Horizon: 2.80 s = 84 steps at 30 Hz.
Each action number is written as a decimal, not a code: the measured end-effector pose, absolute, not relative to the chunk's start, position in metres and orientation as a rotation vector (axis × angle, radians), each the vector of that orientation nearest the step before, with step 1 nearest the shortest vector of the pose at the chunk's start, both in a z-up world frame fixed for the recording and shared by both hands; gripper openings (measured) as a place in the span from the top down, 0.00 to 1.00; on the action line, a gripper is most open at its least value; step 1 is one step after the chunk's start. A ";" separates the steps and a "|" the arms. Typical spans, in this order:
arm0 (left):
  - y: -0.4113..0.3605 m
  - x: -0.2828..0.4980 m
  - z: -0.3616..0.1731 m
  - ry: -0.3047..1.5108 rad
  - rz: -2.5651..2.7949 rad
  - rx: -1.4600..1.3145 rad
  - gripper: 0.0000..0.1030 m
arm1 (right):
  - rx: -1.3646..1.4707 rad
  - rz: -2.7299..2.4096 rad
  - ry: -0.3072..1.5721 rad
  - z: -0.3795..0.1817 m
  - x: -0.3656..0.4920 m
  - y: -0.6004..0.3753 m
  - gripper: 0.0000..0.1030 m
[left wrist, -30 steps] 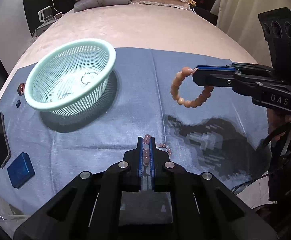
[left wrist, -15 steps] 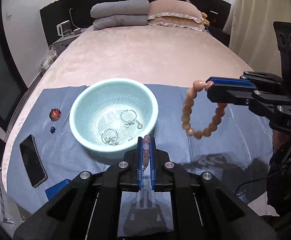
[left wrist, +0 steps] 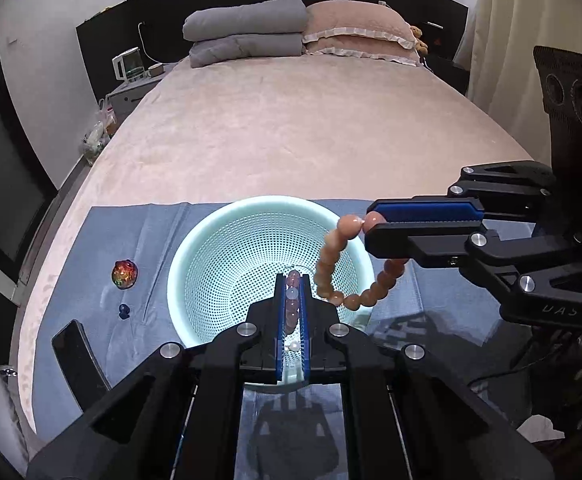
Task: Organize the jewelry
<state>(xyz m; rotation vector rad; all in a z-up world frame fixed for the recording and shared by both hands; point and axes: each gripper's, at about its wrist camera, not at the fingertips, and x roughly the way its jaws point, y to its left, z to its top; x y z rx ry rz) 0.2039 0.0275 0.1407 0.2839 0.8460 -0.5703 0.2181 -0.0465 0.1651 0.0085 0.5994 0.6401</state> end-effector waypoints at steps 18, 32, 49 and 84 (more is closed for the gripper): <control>0.042 0.228 0.063 0.979 -0.597 0.268 0.94 | -0.032 0.546 0.773 0.085 0.261 -0.028 0.89; 0.043 0.230 0.042 1.030 -0.610 0.245 0.93 | -0.030 0.514 0.823 0.065 0.267 -0.027 0.88; 0.047 0.181 0.083 0.881 -0.483 0.251 0.25 | -0.012 0.417 0.679 0.113 0.217 -0.056 0.18; 0.033 0.048 0.052 0.659 -0.221 0.162 0.06 | -0.061 0.276 0.592 0.052 0.074 -0.098 0.14</control>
